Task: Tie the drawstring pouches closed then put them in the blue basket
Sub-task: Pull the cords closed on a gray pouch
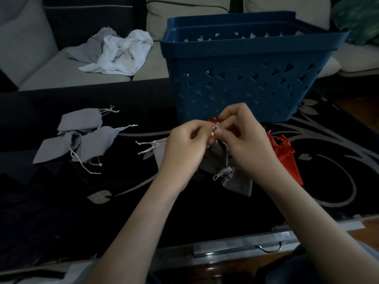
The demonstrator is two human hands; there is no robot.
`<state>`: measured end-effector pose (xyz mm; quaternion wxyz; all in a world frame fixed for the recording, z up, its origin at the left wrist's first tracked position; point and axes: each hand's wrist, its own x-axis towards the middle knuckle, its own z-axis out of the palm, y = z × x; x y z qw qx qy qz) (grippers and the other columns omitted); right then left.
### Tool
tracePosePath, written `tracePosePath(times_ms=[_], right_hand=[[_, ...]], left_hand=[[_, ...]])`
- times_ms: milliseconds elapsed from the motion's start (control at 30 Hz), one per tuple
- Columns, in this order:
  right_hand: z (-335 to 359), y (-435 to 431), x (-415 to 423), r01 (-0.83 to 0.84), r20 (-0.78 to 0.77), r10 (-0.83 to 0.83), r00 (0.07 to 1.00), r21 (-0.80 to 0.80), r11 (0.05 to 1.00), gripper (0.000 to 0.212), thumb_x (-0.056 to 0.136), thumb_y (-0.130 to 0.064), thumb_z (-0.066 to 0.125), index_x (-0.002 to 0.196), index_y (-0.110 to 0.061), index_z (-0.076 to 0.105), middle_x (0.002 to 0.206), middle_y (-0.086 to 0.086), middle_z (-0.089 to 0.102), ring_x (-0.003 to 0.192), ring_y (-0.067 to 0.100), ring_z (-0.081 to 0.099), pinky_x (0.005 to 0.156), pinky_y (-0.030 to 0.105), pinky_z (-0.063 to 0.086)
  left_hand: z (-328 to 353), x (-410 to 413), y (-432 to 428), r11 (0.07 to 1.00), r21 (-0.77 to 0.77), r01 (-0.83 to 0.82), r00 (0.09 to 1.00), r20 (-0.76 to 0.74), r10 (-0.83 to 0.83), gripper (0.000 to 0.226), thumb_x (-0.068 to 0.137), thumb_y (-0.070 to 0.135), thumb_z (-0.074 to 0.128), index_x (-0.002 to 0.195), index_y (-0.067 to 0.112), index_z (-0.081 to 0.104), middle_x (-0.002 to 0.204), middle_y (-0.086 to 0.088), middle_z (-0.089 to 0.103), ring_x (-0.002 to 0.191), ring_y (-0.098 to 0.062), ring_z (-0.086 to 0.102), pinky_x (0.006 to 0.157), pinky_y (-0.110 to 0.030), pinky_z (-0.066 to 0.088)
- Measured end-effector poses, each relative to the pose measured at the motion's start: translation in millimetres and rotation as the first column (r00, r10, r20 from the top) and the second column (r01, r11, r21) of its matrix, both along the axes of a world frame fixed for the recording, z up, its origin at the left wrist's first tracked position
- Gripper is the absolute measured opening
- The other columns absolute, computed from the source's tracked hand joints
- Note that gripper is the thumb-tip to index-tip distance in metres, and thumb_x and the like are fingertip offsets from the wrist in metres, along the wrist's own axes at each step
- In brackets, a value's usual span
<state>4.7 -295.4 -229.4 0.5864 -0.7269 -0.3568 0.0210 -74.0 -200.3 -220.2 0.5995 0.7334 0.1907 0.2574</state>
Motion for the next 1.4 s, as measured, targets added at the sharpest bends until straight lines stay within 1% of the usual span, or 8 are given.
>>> tracePosePath(times_ms=[167,300,433,600,800,1133,1267,1400], right_hand=[[3.3,-2.5,-2.9,-0.020,0.047,0.021,0.999,-0.023,1.000,0.015,0.085,-0.002,0.063,0.093,-0.014,0.058,0.075,0.001,0.066,0.072,0.005,0.062,0.067,0.011,0.045],[7.6,-2.9,-1.9,-0.060,-0.072,0.060,0.996,0.005,0.998,0.011,0.088,-0.004,0.061,0.094,-0.013,0.061,0.081,0.002,0.068,0.077,0.010,0.065,0.072,0.018,0.050],[8.9,-3.5,0.9,-0.027,-0.105,0.028,0.994,0.007,1.000,0.008,0.091,-0.010,0.057,0.091,-0.015,0.063,0.081,0.002,0.069,0.081,0.015,0.066,0.079,0.032,0.051],[11.5,-3.8,3.4,0.026,0.045,-0.020,0.999,-0.137,0.990,0.009,0.086,-0.009,0.061,0.082,-0.017,0.060,0.067,-0.009,0.058,0.066,-0.001,0.053,0.065,0.013,0.040],[13.5,-7.6,5.4,0.037,0.100,-0.019,0.995,-0.178,0.983,0.015,0.085,-0.002,0.058,0.078,-0.015,0.056,0.068,-0.005,0.058,0.064,0.003,0.049,0.062,0.013,0.037],[15.6,-5.1,7.1,0.027,-0.135,-0.037,0.990,-0.076,0.997,0.019,0.086,-0.011,0.066,0.089,-0.026,0.054,0.069,-0.005,0.062,0.066,0.001,0.057,0.067,0.011,0.043],[17.9,-4.8,3.3,0.002,-0.203,-0.015,0.979,-0.061,0.998,0.015,0.086,-0.010,0.066,0.096,-0.018,0.058,0.077,0.003,0.068,0.076,0.012,0.063,0.078,0.025,0.049],[20.6,-6.2,1.0,-0.029,-0.217,0.012,0.976,-0.074,0.997,0.010,0.086,-0.006,0.064,0.088,-0.016,0.067,0.076,0.005,0.069,0.074,0.016,0.065,0.080,0.032,0.052]], left_hand=[[-4.9,1.0,-0.3,0.994,0.108,-0.014,1.000,0.019,0.012,0.014,0.088,0.019,0.066,0.074,0.022,0.065,0.066,0.011,0.065,0.064,-0.001,0.059,0.068,-0.023,0.046],[-4.9,1.4,1.5,0.996,0.081,-0.030,0.998,0.053,0.026,0.019,0.091,0.018,0.061,0.072,0.017,0.063,0.067,0.002,0.064,0.066,-0.008,0.057,0.072,-0.036,0.048],[-3.9,2.5,2.6,1.000,0.018,-0.024,0.999,0.046,0.023,0.016,0.091,0.015,0.061,0.075,0.012,0.064,0.069,-0.004,0.066,0.065,-0.008,0.059,0.072,-0.035,0.049],[-2.3,2.1,2.9,1.000,-0.020,0.010,1.000,0.006,-0.010,0.014,0.091,0.012,0.061,0.079,0.007,0.066,0.072,-0.009,0.067,0.065,-0.008,0.058,0.069,-0.027,0.048],[-0.6,2.0,4.2,0.980,-0.149,0.131,0.988,-0.062,-0.141,0.015,0.088,0.002,0.060,0.075,0.007,0.065,0.065,-0.001,0.062,0.054,-0.003,0.051,0.056,-0.015,0.042],[1.0,5.2,2.4,0.973,-0.225,0.043,0.999,-0.009,-0.047,0.020,0.087,-0.004,0.055,0.076,0.005,0.069,0.066,-0.005,0.062,0.055,-0.003,0.052,0.057,-0.016,0.042],[3.6,7.5,0.4,0.944,-0.327,0.044,0.997,0.077,-0.020,0.019,0.090,-0.002,0.055,0.078,0.004,0.068,0.060,-0.002,0.061,0.051,-0.003,0.053,0.055,-0.014,0.044],[2.2,7.5,-1.7,0.951,-0.306,0.044,0.993,0.114,-0.009,0.018,0.092,0.004,0.056,0.081,0.007,0.070,0.065,-0.004,0.060,0.057,-0.006,0.052,0.060,-0.017,0.044]])
